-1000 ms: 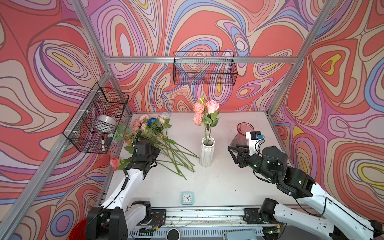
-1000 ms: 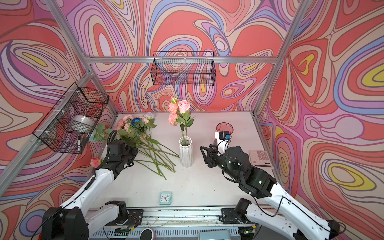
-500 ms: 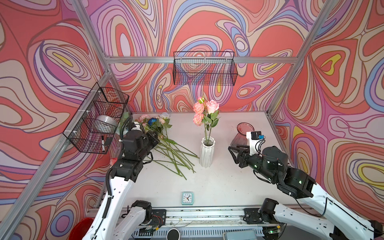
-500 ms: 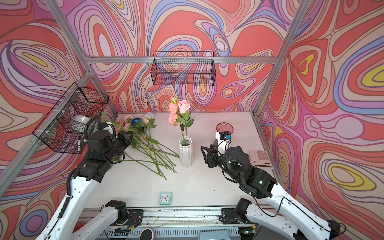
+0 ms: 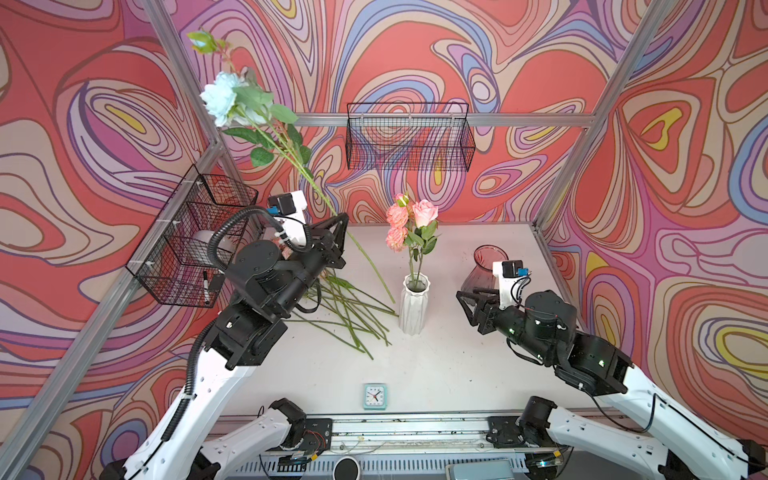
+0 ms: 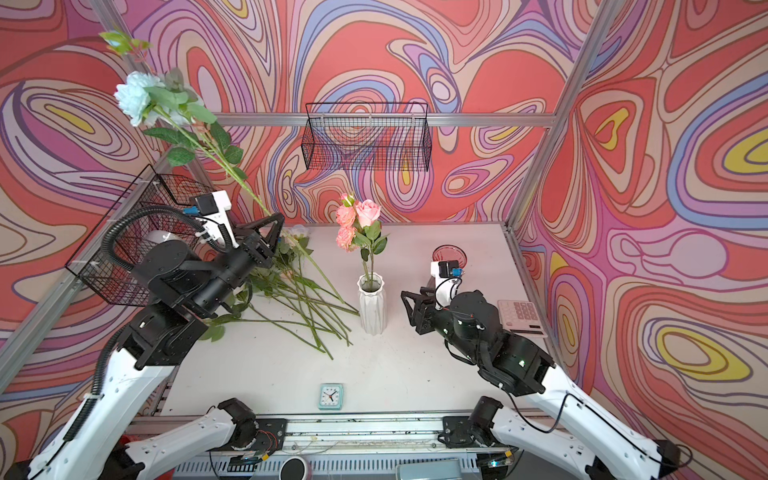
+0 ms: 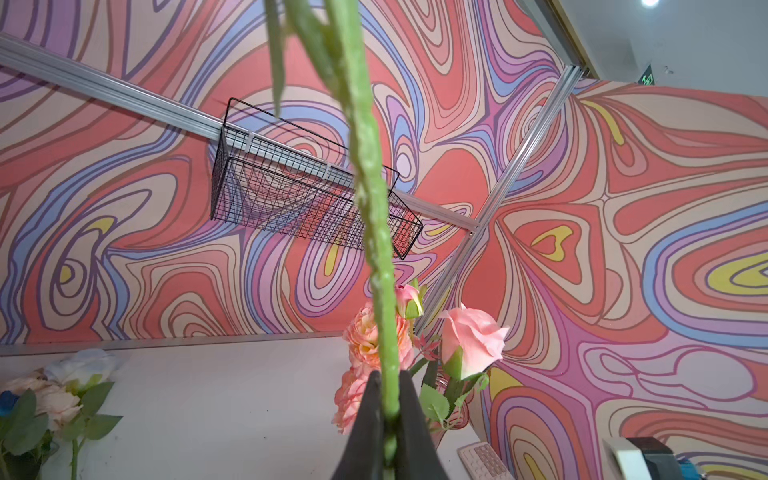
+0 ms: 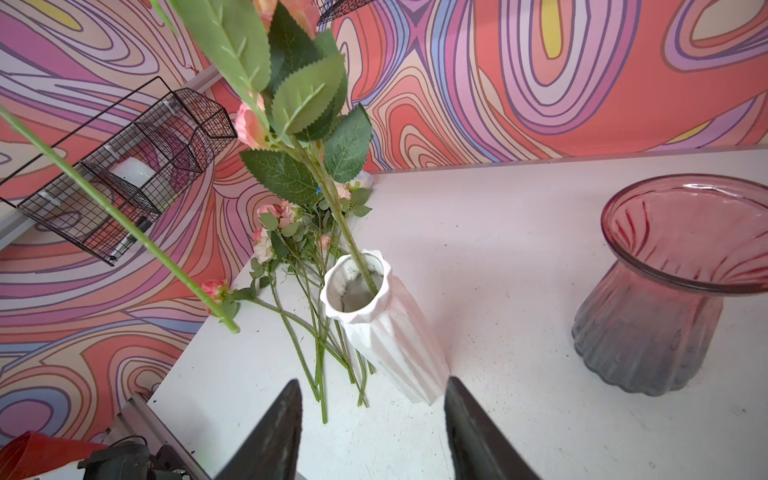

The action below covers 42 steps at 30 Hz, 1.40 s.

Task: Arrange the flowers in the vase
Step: 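Lift the pale blue rose with the left gripper toward the white vase, then lower the pale blue rose stem into the white vase and open the left gripper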

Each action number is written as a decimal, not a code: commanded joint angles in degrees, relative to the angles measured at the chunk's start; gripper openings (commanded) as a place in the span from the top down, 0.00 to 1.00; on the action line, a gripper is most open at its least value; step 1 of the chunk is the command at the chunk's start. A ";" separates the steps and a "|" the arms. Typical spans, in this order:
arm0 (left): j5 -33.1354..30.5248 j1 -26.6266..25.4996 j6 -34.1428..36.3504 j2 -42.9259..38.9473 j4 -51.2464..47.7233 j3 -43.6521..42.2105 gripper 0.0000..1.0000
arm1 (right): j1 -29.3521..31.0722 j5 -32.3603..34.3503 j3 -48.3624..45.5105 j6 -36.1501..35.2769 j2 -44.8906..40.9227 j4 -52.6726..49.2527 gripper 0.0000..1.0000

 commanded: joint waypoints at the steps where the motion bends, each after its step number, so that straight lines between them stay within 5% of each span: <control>1: 1.50 -0.99 4.54 2.00 7.12 -0.64 1.00 | -0.20 0.74 1.04 -0.56 -0.55 -0.66 0.44; 17: 2.59 -7.88 13.10 9.44 22.14 -0.46 1.00 | -0.18 1.27 1.04 -0.73 -0.91 -0.95 0.44; 27: -3.87 -12.03 19.72 13.14 26.11 -5.56 1.00 | -0.23 1.58 0.80 -0.66 -1.84 -1.39 0.44; 42: -6.90 -15.34 17.11 13.27 24.72 -14.85 0.95 | -0.20 1.74 -0.15 -0.17 -2.67 -1.39 0.44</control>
